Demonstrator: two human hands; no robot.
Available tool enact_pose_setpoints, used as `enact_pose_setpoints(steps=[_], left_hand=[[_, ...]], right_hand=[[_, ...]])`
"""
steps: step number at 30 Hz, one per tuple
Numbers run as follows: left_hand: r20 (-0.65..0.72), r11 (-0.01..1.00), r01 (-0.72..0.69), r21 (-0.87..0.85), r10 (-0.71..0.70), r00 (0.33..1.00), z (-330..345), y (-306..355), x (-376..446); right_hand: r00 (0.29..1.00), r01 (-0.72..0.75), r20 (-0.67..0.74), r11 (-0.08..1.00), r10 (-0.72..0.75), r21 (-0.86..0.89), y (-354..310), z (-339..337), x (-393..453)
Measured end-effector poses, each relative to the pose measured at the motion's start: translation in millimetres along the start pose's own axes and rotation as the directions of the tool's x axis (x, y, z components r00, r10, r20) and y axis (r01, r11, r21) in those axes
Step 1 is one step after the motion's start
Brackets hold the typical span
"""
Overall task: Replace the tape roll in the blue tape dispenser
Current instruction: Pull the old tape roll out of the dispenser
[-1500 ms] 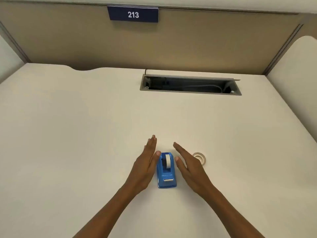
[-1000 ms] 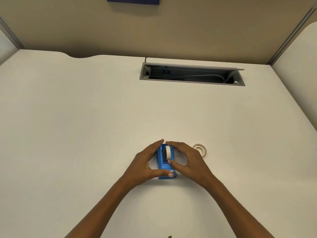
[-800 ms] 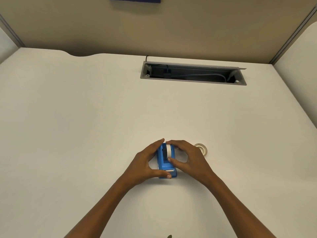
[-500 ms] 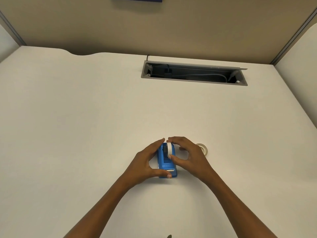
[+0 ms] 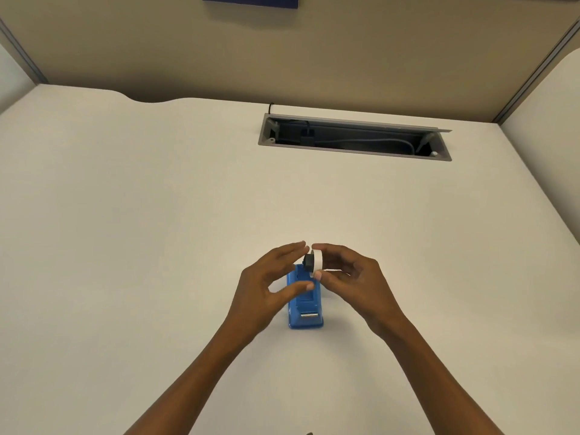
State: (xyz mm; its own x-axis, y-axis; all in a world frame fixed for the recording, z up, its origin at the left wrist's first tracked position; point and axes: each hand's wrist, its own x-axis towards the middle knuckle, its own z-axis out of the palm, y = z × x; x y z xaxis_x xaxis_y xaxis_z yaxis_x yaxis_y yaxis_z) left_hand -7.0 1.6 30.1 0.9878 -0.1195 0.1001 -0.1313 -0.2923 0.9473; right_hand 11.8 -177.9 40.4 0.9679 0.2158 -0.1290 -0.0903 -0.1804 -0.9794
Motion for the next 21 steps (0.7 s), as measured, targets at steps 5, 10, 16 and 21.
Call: enact_pose_setpoints(steps=[5, 10, 16, 21], left_hand=[[-0.061, 0.982, 0.109, -0.152, -0.12, 0.991, -0.4, 10.6, 4.0], [-0.053, 0.936, 0.231, -0.267, -0.253, 0.966, 2.3, 12.3, 3.6], [-0.023, 0.909, 0.271, -0.318, -0.293, 0.956, 3.7, 14.7, 3.5], [0.001, 0.9, 0.278, -0.335, -0.295, 0.956, 4.9, 17.4, 4.2]], right_hand=[[0.999, -0.039, -0.005, 0.995, 0.04, 0.096, -4.1, 2.5, -3.4], [0.998, -0.062, -0.008, 0.988, 0.063, 0.14, -4.1, 5.1, -4.8], [0.999, -0.034, -0.006, 0.988, 0.035, 0.153, -0.2, 5.4, -7.6], [1.0, -0.013, -0.007, 0.983, 0.015, 0.184, 3.3, 5.0, -8.4]])
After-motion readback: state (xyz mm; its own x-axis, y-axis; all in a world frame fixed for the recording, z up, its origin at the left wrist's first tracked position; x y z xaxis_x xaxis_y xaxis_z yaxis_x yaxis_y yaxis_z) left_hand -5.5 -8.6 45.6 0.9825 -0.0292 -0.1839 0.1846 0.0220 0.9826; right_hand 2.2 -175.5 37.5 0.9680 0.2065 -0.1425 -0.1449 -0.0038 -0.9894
